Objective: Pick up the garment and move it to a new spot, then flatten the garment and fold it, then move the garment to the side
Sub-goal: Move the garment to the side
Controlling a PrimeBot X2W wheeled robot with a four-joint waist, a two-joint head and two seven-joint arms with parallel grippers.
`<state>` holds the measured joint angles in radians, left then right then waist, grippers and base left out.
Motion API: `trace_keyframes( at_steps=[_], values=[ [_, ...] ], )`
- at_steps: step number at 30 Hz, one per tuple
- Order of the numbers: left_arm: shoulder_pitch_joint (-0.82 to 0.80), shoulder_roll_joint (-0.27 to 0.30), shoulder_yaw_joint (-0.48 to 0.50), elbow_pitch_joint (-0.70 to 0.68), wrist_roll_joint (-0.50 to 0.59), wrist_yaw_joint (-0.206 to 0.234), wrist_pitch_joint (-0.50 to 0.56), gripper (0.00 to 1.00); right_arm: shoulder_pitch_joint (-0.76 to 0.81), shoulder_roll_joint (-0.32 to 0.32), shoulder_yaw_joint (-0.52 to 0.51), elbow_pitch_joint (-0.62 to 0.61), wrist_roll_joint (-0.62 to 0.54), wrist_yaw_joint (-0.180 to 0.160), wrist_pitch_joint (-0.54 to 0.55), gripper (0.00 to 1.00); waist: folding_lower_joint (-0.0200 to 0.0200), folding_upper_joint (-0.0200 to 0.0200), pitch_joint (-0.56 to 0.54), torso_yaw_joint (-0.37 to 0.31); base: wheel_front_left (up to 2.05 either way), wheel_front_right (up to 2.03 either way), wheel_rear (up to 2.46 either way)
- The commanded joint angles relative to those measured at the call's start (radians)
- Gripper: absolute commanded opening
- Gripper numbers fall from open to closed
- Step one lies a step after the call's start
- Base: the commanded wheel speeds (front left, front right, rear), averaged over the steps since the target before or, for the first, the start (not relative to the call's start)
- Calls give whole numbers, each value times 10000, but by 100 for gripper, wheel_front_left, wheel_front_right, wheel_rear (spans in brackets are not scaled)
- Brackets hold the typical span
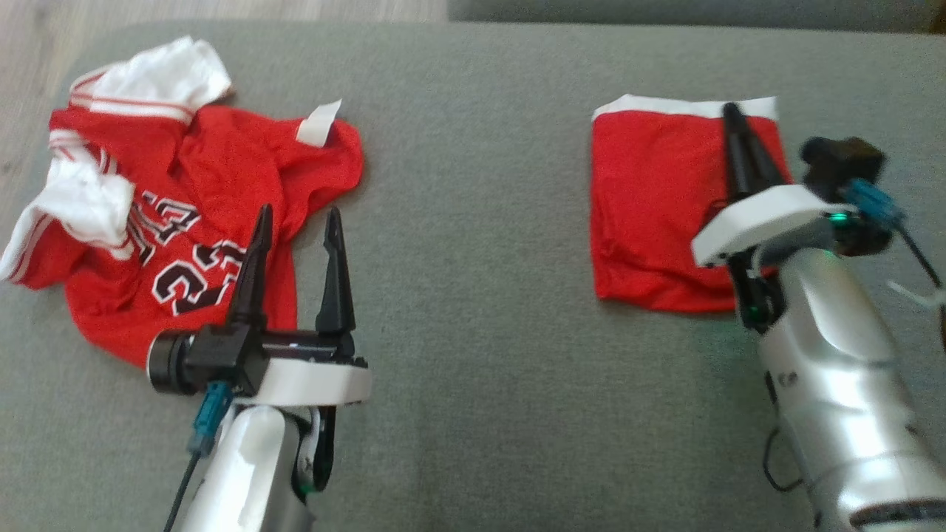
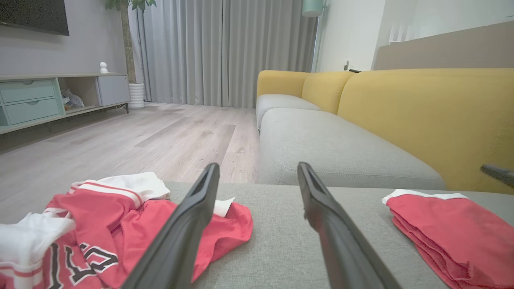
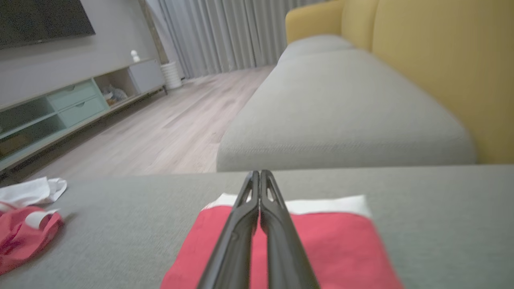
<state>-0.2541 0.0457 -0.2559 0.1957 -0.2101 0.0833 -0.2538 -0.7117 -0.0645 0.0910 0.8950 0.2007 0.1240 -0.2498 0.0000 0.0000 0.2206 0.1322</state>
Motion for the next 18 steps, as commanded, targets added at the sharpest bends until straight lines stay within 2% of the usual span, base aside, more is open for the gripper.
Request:
trace_keyframes(
  at_steps=[1,3,4,5,6,11,18],
  values=[
    [42,46,401,-271,99,35,-80,100,422,143,-138,-739,-188,67,-116,0,0,0,-403,-320,0,0,0],
    [189,46,455,-236,84,30,-80,100,1102,143,-593,-1647,-425,67,-117,0,0,0,-658,-461,0,0,0],
    [262,46,476,-219,80,34,-80,100,1466,143,-781,-2140,-582,67,-117,10,0,0,-761,-522,0,0,0],
    [329,46,493,-200,76,44,-80,100,1852,143,-925,-2619,-624,67,-118,75,0,0,-865,-579,0,0,0],
    [398,46,510,-184,74,58,-80,100,2239,143,-1051,-3077,-615,67,-118,100,0,0,-951,-633,0,0,0],
    [822,45,601,-181,75,125,-80,100,3954,143,-1165,-4600,-543,67,-119,100,0,0,-1198,-937,0,0,0],
    [1280,45,627,-57,125,166,-80,100,5228,143,-898,-5342,-291,67,-119,100,0,0,-1313,-1064,0,0,0]
  ],
)
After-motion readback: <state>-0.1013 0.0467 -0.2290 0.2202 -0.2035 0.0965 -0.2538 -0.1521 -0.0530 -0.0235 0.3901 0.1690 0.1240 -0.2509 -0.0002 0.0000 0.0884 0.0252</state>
